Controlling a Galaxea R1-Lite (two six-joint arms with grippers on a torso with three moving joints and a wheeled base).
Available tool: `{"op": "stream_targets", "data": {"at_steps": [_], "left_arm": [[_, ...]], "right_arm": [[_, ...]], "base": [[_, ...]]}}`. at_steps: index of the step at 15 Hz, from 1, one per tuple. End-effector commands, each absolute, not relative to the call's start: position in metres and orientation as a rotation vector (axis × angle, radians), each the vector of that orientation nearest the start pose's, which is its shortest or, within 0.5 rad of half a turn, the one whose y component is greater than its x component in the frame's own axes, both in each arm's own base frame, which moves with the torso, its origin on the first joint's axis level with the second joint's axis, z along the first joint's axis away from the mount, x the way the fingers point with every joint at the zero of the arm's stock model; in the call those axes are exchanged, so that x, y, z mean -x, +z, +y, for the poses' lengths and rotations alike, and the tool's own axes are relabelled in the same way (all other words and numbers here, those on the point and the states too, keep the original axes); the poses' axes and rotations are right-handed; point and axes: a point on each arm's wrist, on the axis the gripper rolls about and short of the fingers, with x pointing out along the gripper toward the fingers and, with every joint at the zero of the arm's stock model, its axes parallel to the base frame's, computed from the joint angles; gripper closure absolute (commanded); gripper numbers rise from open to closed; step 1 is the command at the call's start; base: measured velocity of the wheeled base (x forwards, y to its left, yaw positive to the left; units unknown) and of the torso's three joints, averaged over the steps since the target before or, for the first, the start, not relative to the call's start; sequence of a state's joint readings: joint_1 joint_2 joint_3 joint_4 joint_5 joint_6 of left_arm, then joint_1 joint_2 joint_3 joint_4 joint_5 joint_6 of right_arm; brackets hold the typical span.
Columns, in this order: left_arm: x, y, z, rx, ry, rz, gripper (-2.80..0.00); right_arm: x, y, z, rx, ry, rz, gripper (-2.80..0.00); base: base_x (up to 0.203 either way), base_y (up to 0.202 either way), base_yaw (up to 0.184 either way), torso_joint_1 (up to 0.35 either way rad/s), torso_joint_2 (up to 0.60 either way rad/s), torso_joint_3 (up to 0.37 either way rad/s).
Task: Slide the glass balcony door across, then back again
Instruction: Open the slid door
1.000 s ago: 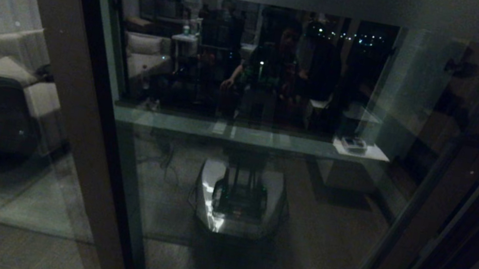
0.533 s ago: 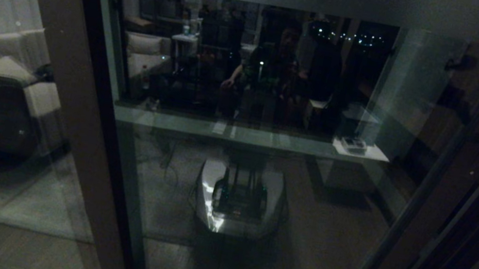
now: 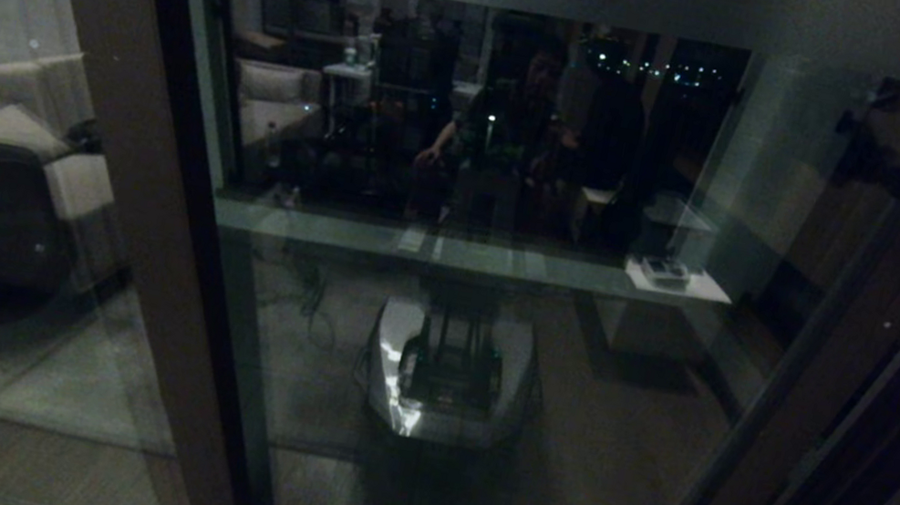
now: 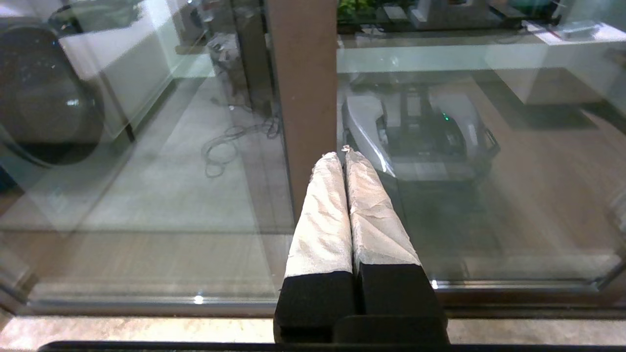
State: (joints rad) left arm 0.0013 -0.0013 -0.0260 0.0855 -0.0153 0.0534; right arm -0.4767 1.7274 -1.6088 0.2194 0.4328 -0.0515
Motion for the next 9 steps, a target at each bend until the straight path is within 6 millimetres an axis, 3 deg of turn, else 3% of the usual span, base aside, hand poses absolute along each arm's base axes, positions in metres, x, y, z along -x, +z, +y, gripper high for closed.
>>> {"op": "stream_targets", "data": {"at_steps": [1, 9], "left_arm": [[0.025, 0.074, 0.000, -0.053, -0.015, 0.058, 0.00], [0.025, 0.074, 0.000, -0.053, -0.015, 0.058, 0.00]], "right_arm": [[-0.292, 0.317, -0.148, -0.100, -0.054, 0.303, -2.80], [-0.297, 0.321, -0.166, -0.094, -0.144, 0.297, -2.80]], "base": [[0.000, 0.000, 0.000, 0.000, 0.00, 0.000], [0.000, 0.000, 0.000, 0.000, 0.00, 0.000]]}}
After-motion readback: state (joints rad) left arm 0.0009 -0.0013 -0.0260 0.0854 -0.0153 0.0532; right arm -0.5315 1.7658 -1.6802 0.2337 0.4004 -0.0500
